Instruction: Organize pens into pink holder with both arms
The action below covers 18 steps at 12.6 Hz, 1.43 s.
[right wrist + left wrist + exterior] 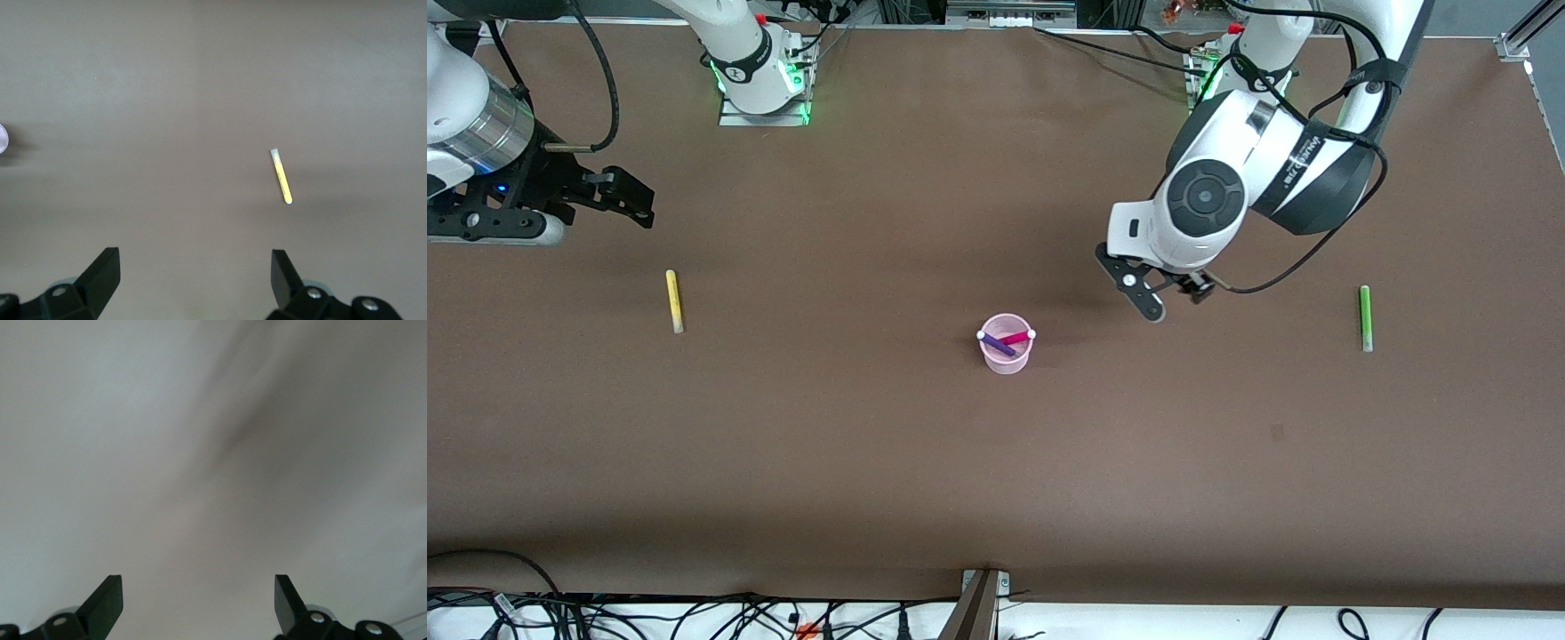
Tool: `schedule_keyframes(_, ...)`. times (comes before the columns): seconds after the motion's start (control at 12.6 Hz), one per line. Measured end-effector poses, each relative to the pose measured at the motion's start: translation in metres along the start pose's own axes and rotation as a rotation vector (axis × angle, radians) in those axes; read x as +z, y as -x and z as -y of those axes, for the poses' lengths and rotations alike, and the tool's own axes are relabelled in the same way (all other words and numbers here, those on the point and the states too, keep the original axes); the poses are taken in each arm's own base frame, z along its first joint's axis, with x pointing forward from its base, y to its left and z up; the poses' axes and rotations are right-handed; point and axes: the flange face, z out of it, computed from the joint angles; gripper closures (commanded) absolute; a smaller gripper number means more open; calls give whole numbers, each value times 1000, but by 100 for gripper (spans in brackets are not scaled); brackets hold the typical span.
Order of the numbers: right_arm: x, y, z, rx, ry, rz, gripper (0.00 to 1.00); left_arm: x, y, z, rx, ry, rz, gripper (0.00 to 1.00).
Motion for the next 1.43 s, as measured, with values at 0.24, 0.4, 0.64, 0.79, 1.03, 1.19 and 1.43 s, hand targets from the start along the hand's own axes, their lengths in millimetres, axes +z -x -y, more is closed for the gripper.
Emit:
schedule_keyframes(0.24, 0, 0, 0, -1, 0, 0, 0, 5, 17, 20, -298, -100, 100, 0)
schedule_keyframes(0.4, 0, 0, 1, -1, 0, 0, 0, -14, 27, 44, -463, -114, 62, 0)
schedule_keyframes(0.64, 0, 0, 1, -2, 0, 1, 0, -91, 75, 117, -644, -92, -99, 0)
schedule_keyframes(0.79, 0, 0, 1, -2, 0, 1, 0, -133, 127, 167, -761, -36, -205, 0)
schedule_keyframes(1.03, 0, 0, 1, -2, 0, 1, 0, -151, 181, 206, -826, 44, -272, 0)
schedule_keyframes(1.19, 0, 0, 1, -2, 0, 0, 0, -159, 184, 198, -817, 44, -282, 0)
schedule_keyframes(1.43, 0, 0, 1, -2, 0, 0, 0, -151, 188, 205, -823, 134, -296, 0)
